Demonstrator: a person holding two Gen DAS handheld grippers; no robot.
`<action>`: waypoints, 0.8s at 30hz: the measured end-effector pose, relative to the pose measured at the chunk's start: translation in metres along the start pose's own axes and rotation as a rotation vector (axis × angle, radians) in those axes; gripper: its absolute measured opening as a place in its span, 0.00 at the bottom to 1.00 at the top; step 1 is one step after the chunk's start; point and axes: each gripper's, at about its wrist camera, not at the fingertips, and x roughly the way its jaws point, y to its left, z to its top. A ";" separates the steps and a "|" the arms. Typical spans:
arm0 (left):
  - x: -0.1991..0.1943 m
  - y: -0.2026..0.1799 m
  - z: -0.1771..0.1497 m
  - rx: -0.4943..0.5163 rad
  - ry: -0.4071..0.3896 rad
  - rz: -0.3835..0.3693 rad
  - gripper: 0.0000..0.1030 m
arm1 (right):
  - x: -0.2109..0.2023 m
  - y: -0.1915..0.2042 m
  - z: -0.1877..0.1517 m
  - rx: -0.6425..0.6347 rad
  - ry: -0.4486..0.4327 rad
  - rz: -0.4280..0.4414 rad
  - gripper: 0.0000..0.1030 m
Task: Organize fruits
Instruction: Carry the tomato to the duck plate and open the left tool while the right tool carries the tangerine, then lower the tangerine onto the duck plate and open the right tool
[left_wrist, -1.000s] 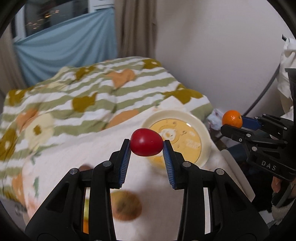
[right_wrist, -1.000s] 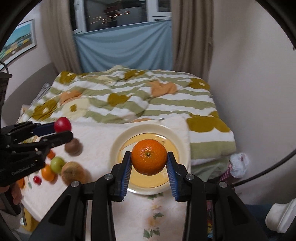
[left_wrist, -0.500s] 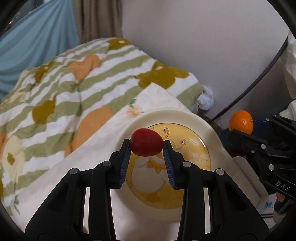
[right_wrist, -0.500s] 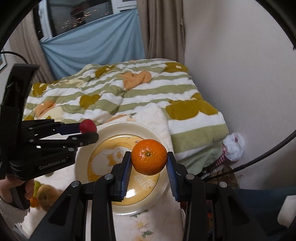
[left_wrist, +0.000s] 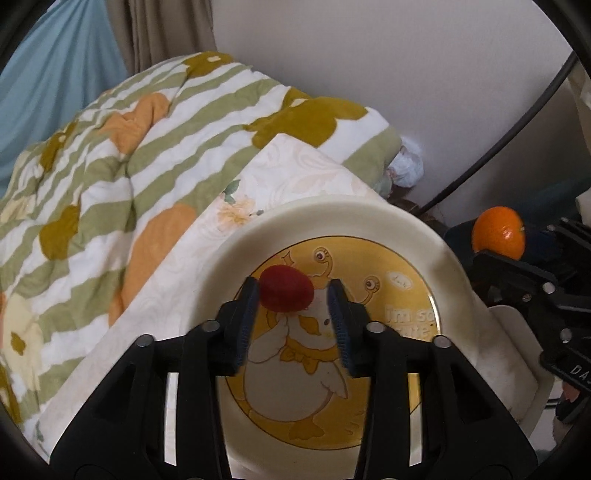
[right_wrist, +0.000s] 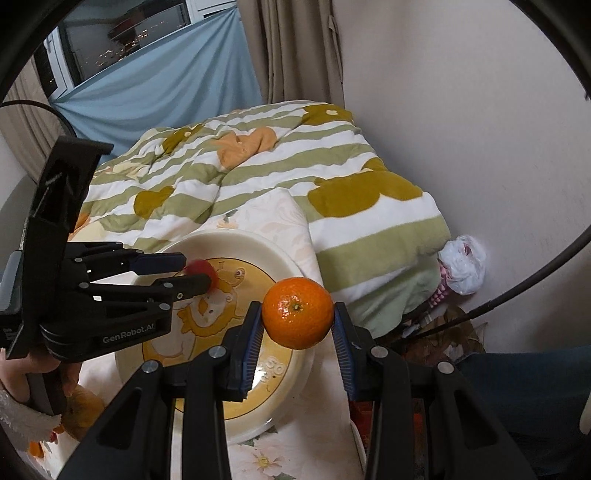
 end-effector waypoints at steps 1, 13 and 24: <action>0.000 -0.001 0.000 0.003 -0.002 0.007 0.87 | 0.000 -0.001 0.000 0.002 0.000 0.000 0.33; -0.034 0.010 -0.010 -0.021 -0.053 0.094 1.00 | -0.010 -0.003 0.003 -0.019 -0.014 0.001 0.33; -0.078 0.046 -0.044 -0.165 -0.086 0.179 1.00 | 0.000 0.019 0.016 -0.172 -0.017 0.088 0.33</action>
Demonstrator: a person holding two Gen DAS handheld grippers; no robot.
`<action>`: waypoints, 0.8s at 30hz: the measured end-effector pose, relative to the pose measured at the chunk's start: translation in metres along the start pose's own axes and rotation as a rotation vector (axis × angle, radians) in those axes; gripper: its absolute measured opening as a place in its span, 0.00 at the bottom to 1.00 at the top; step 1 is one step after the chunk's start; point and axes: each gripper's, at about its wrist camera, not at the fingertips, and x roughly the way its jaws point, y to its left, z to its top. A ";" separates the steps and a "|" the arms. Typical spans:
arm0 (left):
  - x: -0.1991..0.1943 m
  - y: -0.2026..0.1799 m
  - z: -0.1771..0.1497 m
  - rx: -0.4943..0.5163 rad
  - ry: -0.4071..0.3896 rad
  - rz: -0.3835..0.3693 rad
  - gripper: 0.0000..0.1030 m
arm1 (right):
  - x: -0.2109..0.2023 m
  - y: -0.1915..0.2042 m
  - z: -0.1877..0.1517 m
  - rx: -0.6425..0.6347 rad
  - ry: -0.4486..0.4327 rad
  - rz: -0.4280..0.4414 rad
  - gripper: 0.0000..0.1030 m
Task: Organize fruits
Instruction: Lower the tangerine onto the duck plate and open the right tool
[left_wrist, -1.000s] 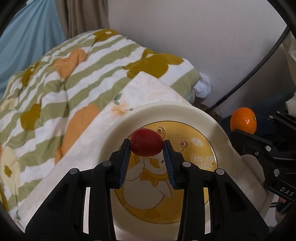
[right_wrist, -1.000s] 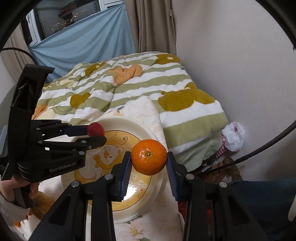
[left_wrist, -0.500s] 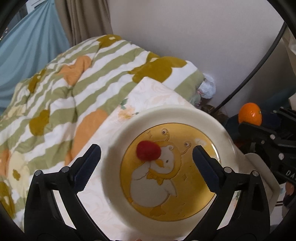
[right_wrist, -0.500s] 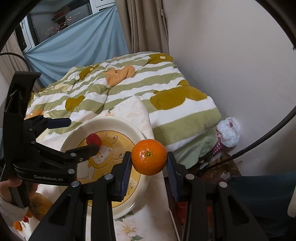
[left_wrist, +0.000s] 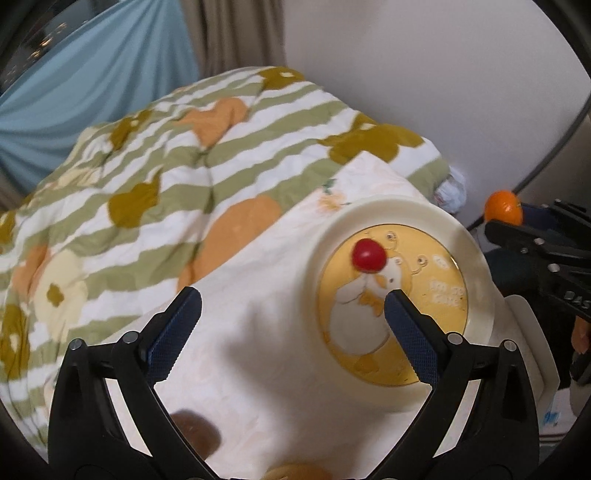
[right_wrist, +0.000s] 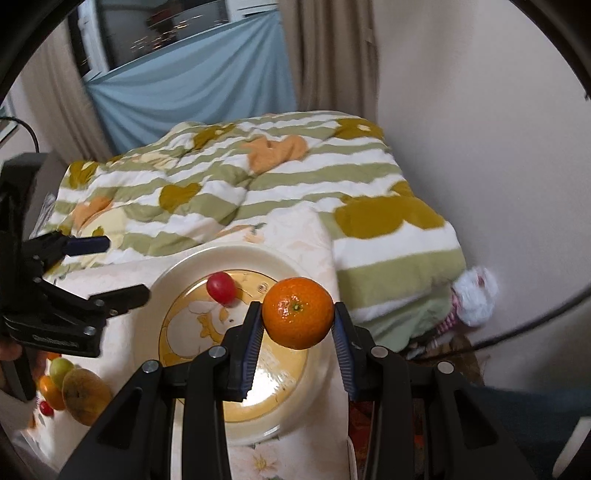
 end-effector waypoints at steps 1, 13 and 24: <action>-0.004 0.004 -0.002 -0.015 -0.005 0.006 1.00 | 0.004 0.002 0.001 -0.010 0.007 0.011 0.33; -0.023 0.043 -0.041 -0.143 -0.036 0.093 1.00 | 0.057 0.022 0.001 -0.146 0.062 0.053 0.33; -0.021 0.049 -0.053 -0.195 -0.033 0.061 1.00 | 0.065 0.028 -0.002 -0.191 0.092 0.035 0.94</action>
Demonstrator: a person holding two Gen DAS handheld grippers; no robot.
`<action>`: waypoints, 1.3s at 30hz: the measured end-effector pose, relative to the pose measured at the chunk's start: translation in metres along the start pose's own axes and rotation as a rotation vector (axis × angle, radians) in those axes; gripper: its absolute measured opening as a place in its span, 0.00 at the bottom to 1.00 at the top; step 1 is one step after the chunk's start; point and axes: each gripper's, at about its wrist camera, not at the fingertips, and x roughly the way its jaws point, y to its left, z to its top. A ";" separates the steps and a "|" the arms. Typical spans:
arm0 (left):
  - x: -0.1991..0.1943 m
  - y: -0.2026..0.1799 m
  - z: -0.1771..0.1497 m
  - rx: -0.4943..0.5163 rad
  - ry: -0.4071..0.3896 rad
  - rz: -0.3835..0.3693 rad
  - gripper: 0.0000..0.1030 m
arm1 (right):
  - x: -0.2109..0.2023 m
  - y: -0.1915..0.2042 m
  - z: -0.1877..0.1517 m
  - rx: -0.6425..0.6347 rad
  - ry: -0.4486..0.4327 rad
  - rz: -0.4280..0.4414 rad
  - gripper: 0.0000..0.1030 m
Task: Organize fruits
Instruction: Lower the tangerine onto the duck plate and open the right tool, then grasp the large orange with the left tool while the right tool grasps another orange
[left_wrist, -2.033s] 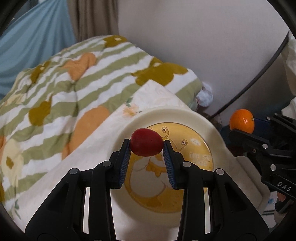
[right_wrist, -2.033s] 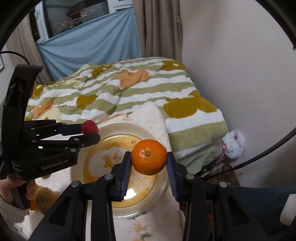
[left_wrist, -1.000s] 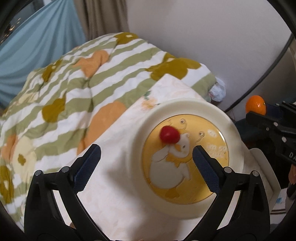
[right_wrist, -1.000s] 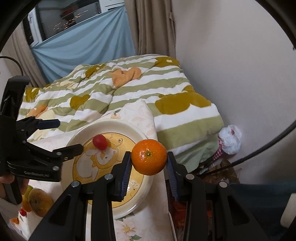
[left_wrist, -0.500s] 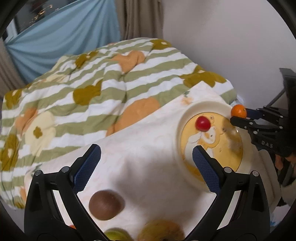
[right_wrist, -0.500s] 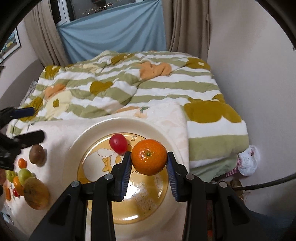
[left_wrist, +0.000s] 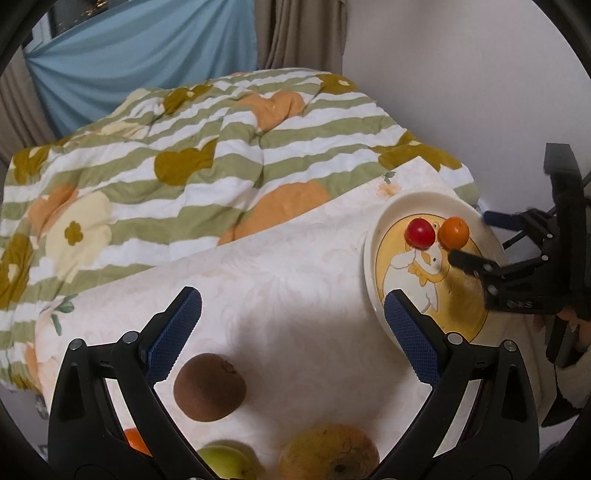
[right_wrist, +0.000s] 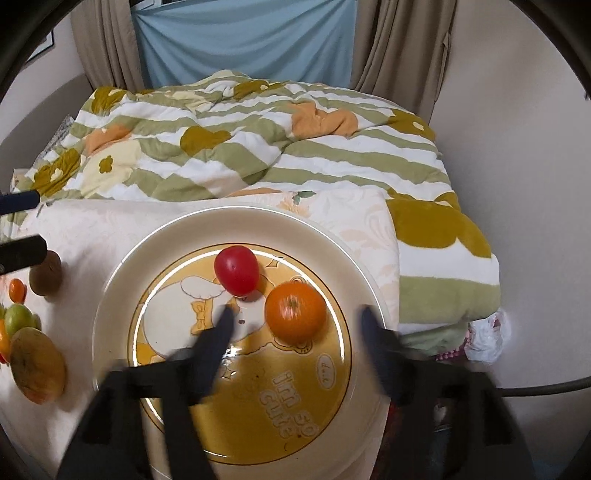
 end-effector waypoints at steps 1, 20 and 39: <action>-0.001 0.000 -0.001 0.001 0.000 0.002 1.00 | -0.003 -0.001 0.000 0.015 -0.014 0.014 0.99; -0.081 -0.014 -0.013 -0.073 -0.088 0.052 1.00 | -0.094 0.011 -0.009 0.004 -0.116 -0.003 0.99; -0.229 0.015 -0.116 -0.330 -0.246 0.264 1.00 | -0.195 0.079 -0.027 -0.109 -0.212 0.105 0.99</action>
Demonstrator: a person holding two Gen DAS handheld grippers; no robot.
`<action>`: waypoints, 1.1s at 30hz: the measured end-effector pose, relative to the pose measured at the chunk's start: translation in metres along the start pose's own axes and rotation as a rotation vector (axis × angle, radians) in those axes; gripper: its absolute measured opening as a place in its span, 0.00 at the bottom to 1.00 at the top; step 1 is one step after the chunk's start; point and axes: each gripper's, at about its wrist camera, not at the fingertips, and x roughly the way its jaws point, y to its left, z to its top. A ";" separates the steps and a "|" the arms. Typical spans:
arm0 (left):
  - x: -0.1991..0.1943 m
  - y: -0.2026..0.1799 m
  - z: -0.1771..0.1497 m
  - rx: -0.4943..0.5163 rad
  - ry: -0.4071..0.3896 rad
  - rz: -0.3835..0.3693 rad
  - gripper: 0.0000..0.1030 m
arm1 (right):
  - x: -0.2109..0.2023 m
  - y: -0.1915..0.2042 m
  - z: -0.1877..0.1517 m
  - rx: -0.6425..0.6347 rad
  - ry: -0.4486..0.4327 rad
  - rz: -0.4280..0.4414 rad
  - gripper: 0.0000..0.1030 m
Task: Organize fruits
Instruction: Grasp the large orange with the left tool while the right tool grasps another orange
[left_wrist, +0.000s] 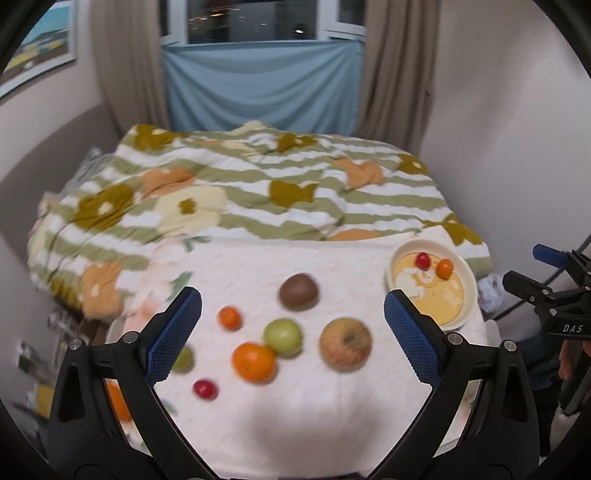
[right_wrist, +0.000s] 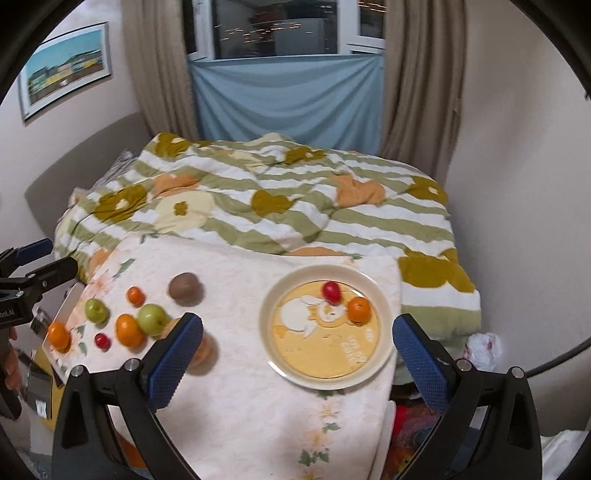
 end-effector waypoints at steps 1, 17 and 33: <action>-0.006 0.008 -0.006 -0.014 -0.004 0.023 1.00 | -0.002 0.006 -0.001 -0.013 -0.006 0.013 0.99; -0.052 0.132 -0.087 -0.155 -0.006 0.206 1.00 | 0.010 0.117 -0.017 -0.103 -0.040 0.108 0.99; 0.017 0.192 -0.148 0.026 0.143 0.237 0.96 | 0.083 0.209 -0.051 -0.089 0.072 0.126 0.99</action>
